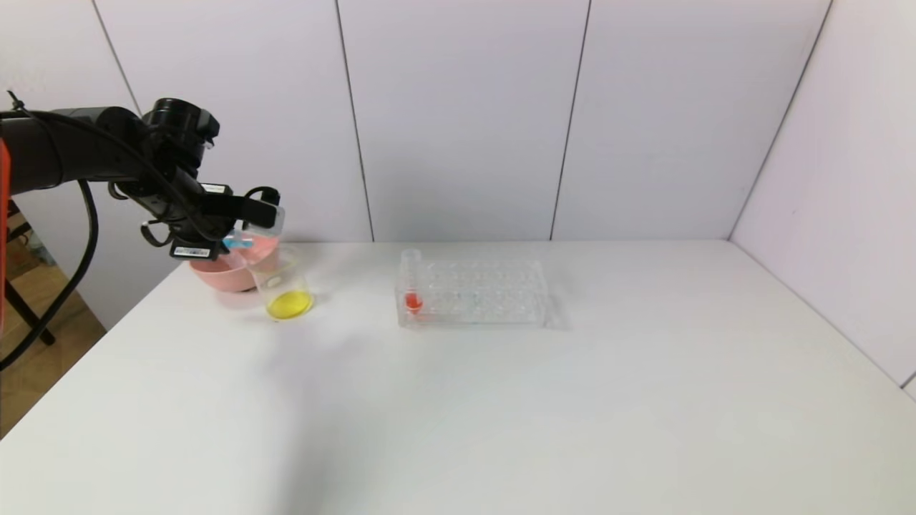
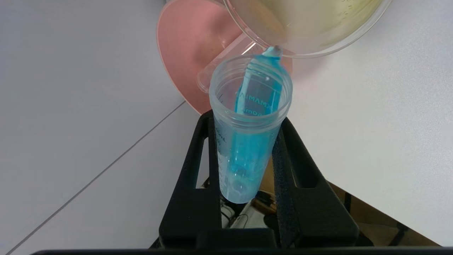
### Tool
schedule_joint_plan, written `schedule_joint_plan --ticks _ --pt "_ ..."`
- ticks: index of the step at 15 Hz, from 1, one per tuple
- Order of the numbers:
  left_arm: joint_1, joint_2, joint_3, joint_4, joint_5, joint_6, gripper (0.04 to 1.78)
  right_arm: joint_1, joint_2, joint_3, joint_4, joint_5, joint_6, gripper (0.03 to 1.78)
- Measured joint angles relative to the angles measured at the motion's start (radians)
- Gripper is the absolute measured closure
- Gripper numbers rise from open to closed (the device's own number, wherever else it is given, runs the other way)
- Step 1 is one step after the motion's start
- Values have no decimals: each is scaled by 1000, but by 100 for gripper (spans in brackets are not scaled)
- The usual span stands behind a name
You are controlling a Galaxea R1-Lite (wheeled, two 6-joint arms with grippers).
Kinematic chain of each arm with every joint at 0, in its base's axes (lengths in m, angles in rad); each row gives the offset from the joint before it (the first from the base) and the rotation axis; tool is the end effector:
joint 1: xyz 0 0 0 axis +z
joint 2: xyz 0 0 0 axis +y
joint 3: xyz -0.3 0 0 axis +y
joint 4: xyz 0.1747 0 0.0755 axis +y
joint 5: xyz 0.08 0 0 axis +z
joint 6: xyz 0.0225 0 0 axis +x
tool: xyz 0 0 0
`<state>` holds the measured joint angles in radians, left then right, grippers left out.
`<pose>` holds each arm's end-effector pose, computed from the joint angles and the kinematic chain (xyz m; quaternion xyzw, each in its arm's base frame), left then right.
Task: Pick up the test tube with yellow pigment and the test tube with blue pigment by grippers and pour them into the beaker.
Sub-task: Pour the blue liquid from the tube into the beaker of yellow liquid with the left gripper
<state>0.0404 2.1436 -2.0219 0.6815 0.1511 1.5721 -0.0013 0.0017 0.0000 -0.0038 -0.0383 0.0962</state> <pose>0.4157 0.0202 0.2323 0.6636 0.3381 -0.2140 0.6321 -0.0227 -0.0008 0.0759 0.0481 -0.0020 -0.0197 0.9986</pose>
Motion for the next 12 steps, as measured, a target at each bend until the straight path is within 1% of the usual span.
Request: schedule_joint_plan --ticks 8,12 --pt "-8 2 0 -6 10 1 138 0 0 0 0 0 0 10" --pt "-22 2 0 -12 66 1 138 0 0 0 0 0 0 10"
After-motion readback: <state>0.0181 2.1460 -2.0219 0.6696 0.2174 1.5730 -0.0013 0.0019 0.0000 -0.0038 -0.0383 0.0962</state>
